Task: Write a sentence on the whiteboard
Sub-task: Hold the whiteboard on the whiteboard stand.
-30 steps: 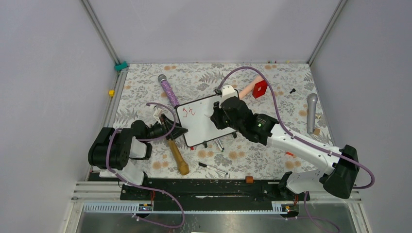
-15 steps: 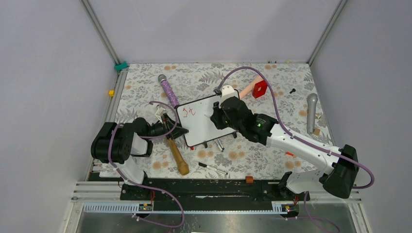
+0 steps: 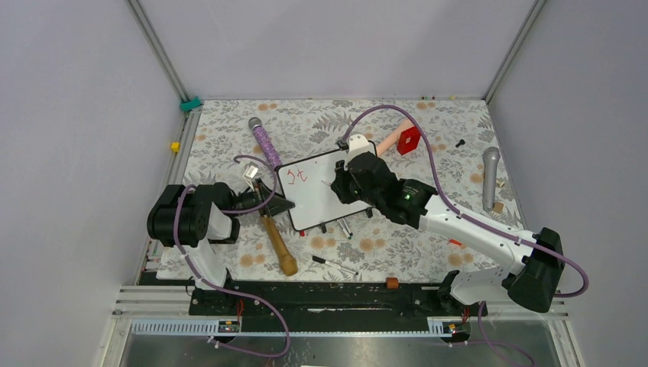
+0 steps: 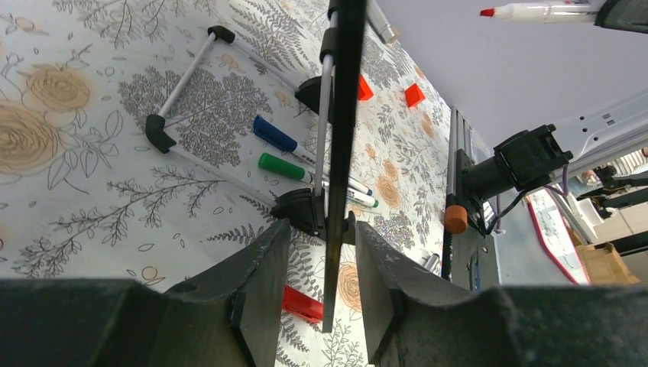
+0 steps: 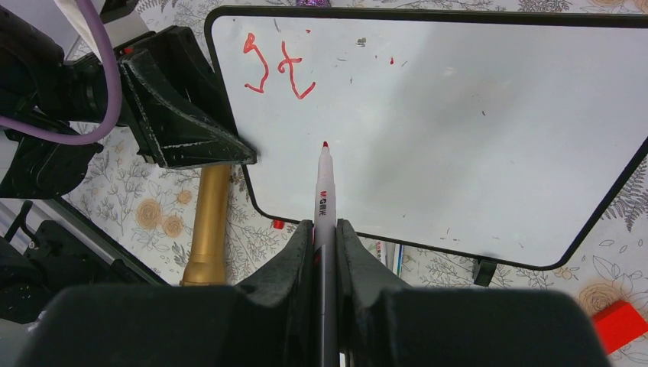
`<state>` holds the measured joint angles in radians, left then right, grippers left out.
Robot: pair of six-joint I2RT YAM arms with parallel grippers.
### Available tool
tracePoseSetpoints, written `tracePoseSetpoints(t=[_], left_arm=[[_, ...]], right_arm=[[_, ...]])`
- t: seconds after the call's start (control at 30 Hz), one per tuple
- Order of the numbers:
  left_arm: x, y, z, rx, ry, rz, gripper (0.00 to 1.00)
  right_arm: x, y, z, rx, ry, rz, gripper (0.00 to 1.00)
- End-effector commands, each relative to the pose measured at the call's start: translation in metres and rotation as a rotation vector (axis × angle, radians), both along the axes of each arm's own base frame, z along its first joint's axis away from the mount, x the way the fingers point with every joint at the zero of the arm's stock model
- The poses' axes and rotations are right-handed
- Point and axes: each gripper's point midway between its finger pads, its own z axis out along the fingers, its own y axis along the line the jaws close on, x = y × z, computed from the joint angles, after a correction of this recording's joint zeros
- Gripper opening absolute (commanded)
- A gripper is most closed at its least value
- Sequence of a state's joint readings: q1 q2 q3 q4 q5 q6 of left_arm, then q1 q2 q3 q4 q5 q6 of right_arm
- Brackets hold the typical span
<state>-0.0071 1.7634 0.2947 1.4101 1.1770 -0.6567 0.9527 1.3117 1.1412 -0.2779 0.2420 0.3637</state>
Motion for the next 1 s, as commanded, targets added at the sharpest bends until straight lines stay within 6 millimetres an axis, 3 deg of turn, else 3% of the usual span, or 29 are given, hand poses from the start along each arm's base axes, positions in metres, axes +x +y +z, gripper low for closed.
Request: tracePoseSetpoints(t=[0.0, 0.27, 0.7, 0.83, 0.97], left_arm=[[0.003, 0.001, 0.000, -0.008, -0.015, -0.011, 0.37], [0.002, -0.001, -0.012, -0.016, 0.042, -0.039, 0.36], [-0.007, -0.004, 0.009, 0.021, -0.133, -0.057, 0.34], [-0.008, -0.005, 0.008, 0.021, -0.132, -0.065, 0.17], [-0.009, -0.005, 0.009, 0.024, -0.146, -0.066, 0.14]], right_arm=[[0.007, 0.009, 0.019, 0.048, -0.036, -0.002, 0.00], [0.007, 0.018, 0.013, 0.012, -0.021, 0.010, 0.00], [0.008, 0.019, 0.010, 0.003, -0.025, 0.006, 0.00], [0.012, 0.019, 0.008, -0.020, -0.024, -0.026, 0.00], [0.012, 0.025, 0.009, -0.028, -0.032, -0.025, 0.00]])
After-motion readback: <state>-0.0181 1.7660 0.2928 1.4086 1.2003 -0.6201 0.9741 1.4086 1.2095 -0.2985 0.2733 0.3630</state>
